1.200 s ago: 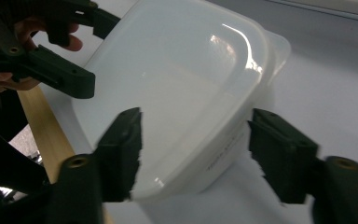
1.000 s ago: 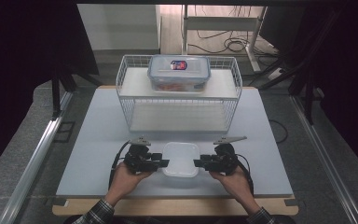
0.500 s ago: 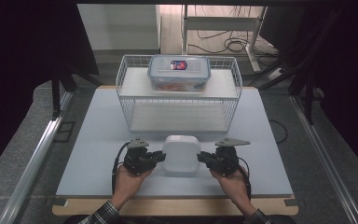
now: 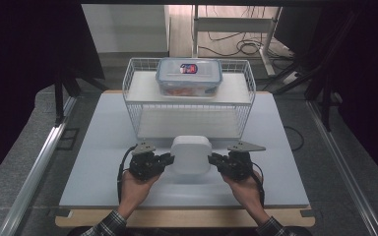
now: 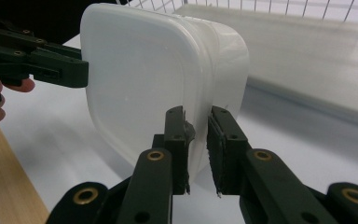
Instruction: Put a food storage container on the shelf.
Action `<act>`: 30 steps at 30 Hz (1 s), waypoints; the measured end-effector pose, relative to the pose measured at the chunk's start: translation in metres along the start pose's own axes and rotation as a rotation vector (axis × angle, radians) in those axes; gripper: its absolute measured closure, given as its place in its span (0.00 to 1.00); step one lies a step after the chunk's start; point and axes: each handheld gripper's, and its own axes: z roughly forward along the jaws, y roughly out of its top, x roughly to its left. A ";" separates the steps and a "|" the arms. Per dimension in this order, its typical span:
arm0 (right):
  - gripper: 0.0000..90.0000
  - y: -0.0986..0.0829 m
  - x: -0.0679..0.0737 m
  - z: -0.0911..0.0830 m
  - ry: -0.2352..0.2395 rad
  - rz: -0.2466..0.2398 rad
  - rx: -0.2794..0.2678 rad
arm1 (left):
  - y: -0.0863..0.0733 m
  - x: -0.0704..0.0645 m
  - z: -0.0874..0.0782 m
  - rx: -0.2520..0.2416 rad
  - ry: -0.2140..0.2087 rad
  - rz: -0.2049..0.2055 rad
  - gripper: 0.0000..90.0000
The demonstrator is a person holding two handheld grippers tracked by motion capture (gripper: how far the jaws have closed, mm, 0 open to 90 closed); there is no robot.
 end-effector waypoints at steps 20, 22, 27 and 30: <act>0.87 0.045 0.004 -0.014 -0.008 -0.061 -0.094 | 0.043 -0.002 -0.021 -0.076 0.028 0.057 0.87; 0.87 0.051 0.005 -0.016 -0.009 -0.064 -0.104 | 0.049 -0.002 -0.024 -0.082 0.036 0.062 0.87; 0.87 0.064 0.005 -0.020 -0.012 -0.078 -0.125 | 0.060 -0.002 -0.028 -0.099 0.041 0.073 0.87; 0.87 0.073 0.006 -0.023 -0.018 -0.089 -0.136 | 0.068 -0.002 -0.031 -0.107 0.042 0.077 0.87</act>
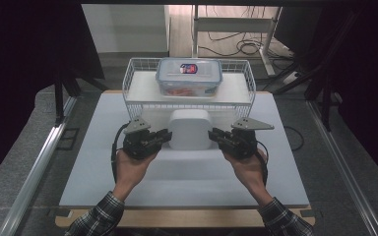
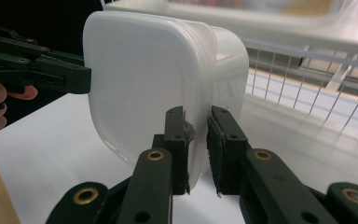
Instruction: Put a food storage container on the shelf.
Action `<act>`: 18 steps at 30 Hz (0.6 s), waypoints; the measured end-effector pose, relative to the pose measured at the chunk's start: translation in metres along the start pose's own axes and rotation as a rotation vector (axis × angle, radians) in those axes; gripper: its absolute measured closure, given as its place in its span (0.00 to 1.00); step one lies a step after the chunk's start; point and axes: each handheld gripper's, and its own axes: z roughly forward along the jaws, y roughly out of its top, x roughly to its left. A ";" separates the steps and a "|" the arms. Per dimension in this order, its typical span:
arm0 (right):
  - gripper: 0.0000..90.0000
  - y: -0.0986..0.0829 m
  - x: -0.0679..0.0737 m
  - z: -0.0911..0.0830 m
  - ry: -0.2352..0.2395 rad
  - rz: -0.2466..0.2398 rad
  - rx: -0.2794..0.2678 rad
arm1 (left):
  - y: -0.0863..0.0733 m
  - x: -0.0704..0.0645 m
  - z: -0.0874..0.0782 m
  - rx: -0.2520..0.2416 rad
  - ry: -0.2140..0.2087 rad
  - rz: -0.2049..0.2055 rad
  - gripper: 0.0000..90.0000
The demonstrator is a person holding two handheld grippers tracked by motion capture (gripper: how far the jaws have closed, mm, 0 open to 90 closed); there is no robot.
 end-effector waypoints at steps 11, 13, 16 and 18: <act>0.87 0.029 -0.001 -0.003 -0.004 -0.022 -0.039 | 0.028 0.001 -0.010 -0.034 0.024 0.020 0.87; 0.87 0.035 -0.001 -0.003 -0.005 -0.025 -0.046 | 0.035 0.001 -0.013 -0.042 0.028 0.024 0.87; 0.87 0.046 -0.001 -0.005 -0.006 -0.031 -0.059 | 0.045 0.001 -0.017 -0.056 0.034 0.028 0.87; 0.87 0.052 -0.001 -0.006 -0.004 -0.031 -0.064 | 0.051 0.001 -0.020 -0.060 0.037 0.031 0.87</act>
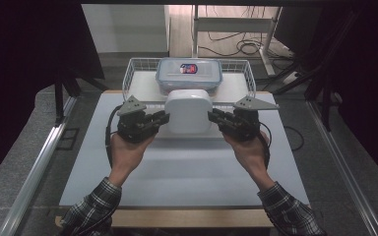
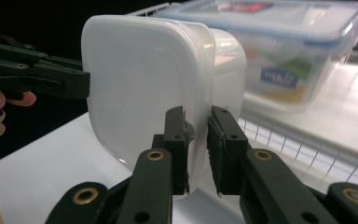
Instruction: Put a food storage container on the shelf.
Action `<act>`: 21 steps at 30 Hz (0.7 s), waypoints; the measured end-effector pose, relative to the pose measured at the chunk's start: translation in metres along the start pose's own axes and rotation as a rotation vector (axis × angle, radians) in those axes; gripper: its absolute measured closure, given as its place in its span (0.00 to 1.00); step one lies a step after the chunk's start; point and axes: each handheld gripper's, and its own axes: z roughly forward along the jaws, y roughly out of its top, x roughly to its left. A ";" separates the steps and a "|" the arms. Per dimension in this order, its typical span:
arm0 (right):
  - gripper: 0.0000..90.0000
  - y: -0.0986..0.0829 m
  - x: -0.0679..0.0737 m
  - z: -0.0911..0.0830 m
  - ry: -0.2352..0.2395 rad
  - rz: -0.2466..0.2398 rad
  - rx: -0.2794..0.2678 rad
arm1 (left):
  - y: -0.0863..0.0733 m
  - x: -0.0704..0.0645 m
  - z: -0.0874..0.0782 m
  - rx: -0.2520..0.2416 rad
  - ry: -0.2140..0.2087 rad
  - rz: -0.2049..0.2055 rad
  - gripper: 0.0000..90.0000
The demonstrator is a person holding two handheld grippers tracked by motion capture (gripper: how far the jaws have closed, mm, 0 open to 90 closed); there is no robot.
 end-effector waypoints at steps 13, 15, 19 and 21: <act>0.86 0.037 -0.001 0.001 0.001 -0.012 -0.030 | 0.034 0.007 -0.011 -0.025 0.011 0.007 0.87; 0.86 0.043 -0.002 0.001 0.001 -0.009 -0.034 | 0.040 0.008 -0.012 -0.030 0.014 0.007 0.87; 0.86 0.055 -0.004 0.003 0.003 0.000 -0.045 | 0.053 0.011 -0.015 -0.034 0.017 0.011 0.87; 0.86 0.060 -0.005 0.004 0.003 -0.001 -0.050 | 0.058 0.012 -0.016 -0.036 0.021 0.014 0.87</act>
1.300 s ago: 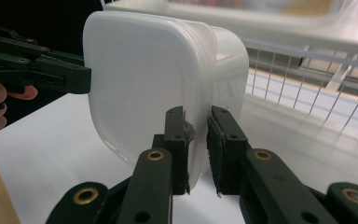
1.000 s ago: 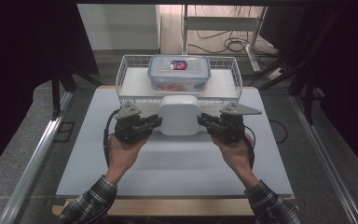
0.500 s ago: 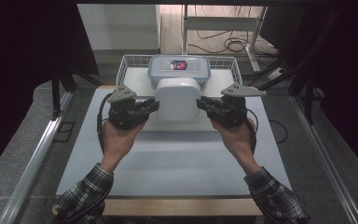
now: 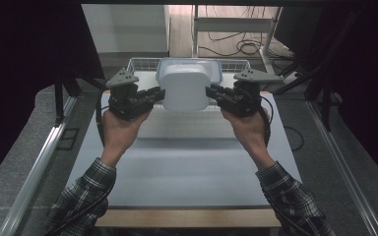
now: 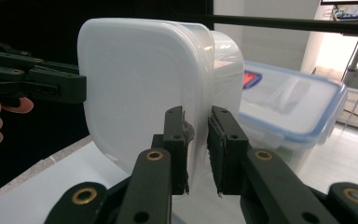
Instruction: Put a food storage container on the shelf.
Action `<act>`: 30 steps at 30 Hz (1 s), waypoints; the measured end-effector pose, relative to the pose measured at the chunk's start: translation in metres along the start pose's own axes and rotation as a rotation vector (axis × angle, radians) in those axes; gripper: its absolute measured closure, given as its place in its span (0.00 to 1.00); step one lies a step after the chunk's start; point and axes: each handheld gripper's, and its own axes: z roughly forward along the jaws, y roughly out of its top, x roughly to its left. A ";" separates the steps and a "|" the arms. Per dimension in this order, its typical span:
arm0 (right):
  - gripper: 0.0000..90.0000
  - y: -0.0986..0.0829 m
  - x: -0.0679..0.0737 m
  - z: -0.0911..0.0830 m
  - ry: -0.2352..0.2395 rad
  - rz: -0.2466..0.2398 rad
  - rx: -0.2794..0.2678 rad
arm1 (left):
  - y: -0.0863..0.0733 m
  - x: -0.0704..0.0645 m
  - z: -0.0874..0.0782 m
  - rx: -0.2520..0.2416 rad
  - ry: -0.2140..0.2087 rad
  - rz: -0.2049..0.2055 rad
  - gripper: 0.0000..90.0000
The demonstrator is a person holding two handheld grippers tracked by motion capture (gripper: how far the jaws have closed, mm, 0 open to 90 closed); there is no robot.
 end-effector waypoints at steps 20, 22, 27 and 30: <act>0.85 0.040 -0.017 0.016 -0.052 0.002 -0.013 | 0.040 0.018 0.016 -0.010 -0.002 -0.010 0.87; 0.84 0.041 -0.019 0.018 -0.057 0.009 -0.017 | 0.042 0.020 0.018 -0.010 -0.007 -0.018 0.87; 0.84 0.044 -0.026 0.022 -0.065 0.025 -0.010 | 0.046 0.025 0.027 -0.011 -0.019 -0.038 0.86; 0.83 0.045 -0.030 0.025 -0.076 0.032 -0.008 | 0.047 0.027 0.031 -0.011 -0.023 -0.047 0.86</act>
